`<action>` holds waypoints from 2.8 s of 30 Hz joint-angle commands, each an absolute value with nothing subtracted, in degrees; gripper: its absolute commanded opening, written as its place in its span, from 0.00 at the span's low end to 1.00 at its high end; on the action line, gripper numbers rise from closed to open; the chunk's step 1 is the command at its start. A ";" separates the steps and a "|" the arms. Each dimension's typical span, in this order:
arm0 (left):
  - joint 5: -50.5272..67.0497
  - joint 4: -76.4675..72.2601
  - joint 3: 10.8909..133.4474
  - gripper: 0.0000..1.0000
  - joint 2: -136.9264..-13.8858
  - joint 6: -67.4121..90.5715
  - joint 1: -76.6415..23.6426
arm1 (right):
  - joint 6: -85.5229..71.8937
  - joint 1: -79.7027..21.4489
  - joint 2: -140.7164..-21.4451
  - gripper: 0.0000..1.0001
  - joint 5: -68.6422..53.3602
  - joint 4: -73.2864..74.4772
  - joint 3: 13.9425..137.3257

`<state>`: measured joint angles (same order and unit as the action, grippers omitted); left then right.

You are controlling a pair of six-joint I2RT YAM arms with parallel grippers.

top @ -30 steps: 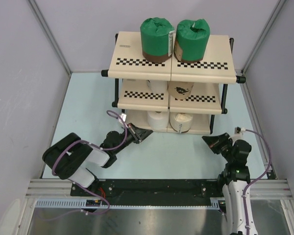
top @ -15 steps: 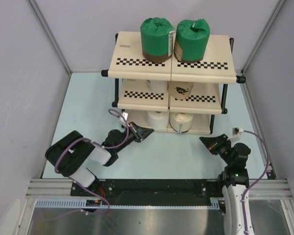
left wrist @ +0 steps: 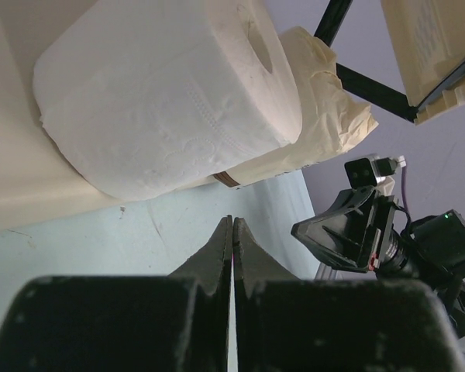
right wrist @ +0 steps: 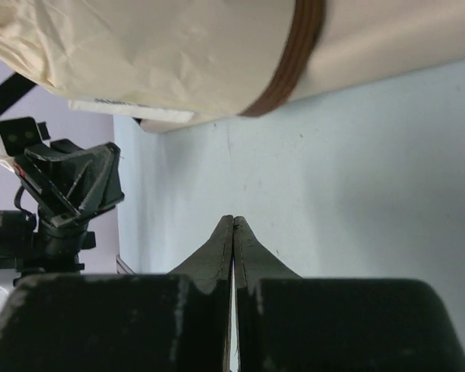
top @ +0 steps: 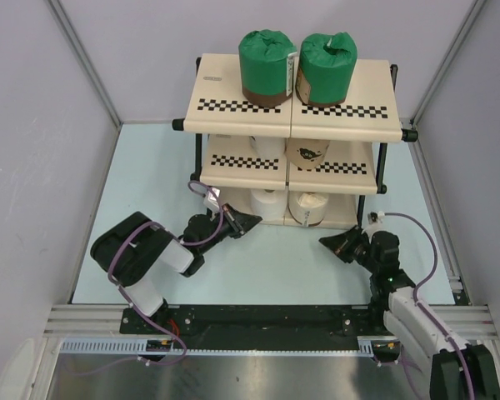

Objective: Place and organize the paper towels onto the shelf

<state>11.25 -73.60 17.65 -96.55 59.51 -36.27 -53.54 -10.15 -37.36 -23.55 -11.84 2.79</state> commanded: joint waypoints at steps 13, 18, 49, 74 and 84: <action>13.80 -84.46 18.63 0.00 -97.91 59.68 -34.01 | -62.31 -13.71 -68.52 0.00 -16.08 -51.75 6.32; 14.24 -84.29 18.28 0.00 -97.65 59.41 -33.49 | -65.47 -13.80 -76.80 0.00 -17.22 -62.29 8.09; 15.03 -77.26 30.76 0.00 -104.77 56.51 -31.91 | -66.36 -14.41 -90.61 0.00 -19.07 -68.29 16.70; 11.51 -75.67 35.15 0.00 -103.97 56.43 -30.76 | -66.62 -14.41 -95.62 0.00 -19.69 -69.61 21.53; 12.22 -77.43 31.74 0.00 -102.31 56.60 -30.67 | -70.05 -14.41 -98.01 0.00 -21.53 -75.85 20.83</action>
<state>10.41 -69.54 32.25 -105.49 59.48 -30.55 -69.71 -14.24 -98.83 -20.16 -69.38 19.42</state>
